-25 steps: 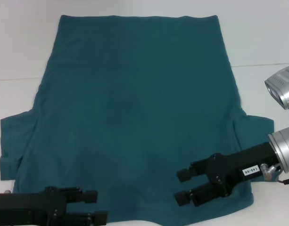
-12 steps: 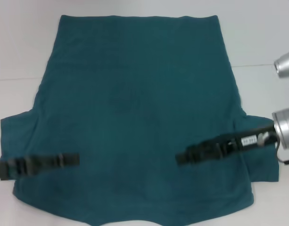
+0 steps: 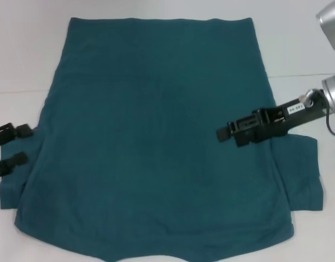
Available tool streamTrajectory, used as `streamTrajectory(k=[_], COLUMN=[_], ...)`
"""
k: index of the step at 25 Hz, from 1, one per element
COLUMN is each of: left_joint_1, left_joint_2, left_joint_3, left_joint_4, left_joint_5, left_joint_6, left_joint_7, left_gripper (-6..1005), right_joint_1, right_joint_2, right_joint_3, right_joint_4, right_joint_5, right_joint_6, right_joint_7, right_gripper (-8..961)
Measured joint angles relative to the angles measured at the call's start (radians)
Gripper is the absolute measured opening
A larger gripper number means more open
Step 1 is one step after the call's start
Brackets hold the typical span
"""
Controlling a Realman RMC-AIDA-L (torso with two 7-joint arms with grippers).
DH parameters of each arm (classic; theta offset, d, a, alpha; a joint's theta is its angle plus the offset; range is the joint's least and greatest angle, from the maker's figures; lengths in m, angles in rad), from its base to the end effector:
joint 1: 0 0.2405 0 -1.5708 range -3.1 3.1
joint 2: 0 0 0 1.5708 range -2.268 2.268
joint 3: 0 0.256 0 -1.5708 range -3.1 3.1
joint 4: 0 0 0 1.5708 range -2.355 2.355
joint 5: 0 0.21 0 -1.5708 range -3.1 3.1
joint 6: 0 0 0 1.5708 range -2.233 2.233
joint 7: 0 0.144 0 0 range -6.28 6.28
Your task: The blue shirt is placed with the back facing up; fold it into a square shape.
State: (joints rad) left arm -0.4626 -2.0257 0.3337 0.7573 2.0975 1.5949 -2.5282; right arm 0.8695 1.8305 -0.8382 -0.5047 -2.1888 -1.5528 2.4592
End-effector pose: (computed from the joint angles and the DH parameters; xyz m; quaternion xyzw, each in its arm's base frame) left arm -0.3180 0.3227 0.0794 -0.6062 -0.7026 -0.3595 0.0979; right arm 0.2128 0.4079 0.0515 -0.8176 0.5686 0.0851 0.0306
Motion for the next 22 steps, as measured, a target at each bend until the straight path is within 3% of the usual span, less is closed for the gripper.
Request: streamTrajectory(k=[4,12,22], left_joint_1=[0.005,0.0,0.004], left_joint_2=[0.016,0.018,0.018], left_joint_3=[-0.027,-0.032,-0.037], left_joint_4=[-0.041,-0.07,-0.087], left_joint_5=[0.04,0.082,0.144], left_joint_6=[-0.099,-0.258,-0.328], left_joint_7=[-0.017,-0.033,-0.046], left_gripper=[824,824,824], right_joint_1=[0.026,0.019,0.001], right_joint_2=[-0.009,-0.004,-0.005], right_joint_3=[0.0,-0.003,-0.001], right_joint_4=[-0.01,-0.001,0.0], right_joint_5=[-0.028,-0.035,-0.036], right_joint_6=[-0.001,0.019,0.024], right_joint_7=[0.036,0.039,0.035], right_gripper=[852,852,852])
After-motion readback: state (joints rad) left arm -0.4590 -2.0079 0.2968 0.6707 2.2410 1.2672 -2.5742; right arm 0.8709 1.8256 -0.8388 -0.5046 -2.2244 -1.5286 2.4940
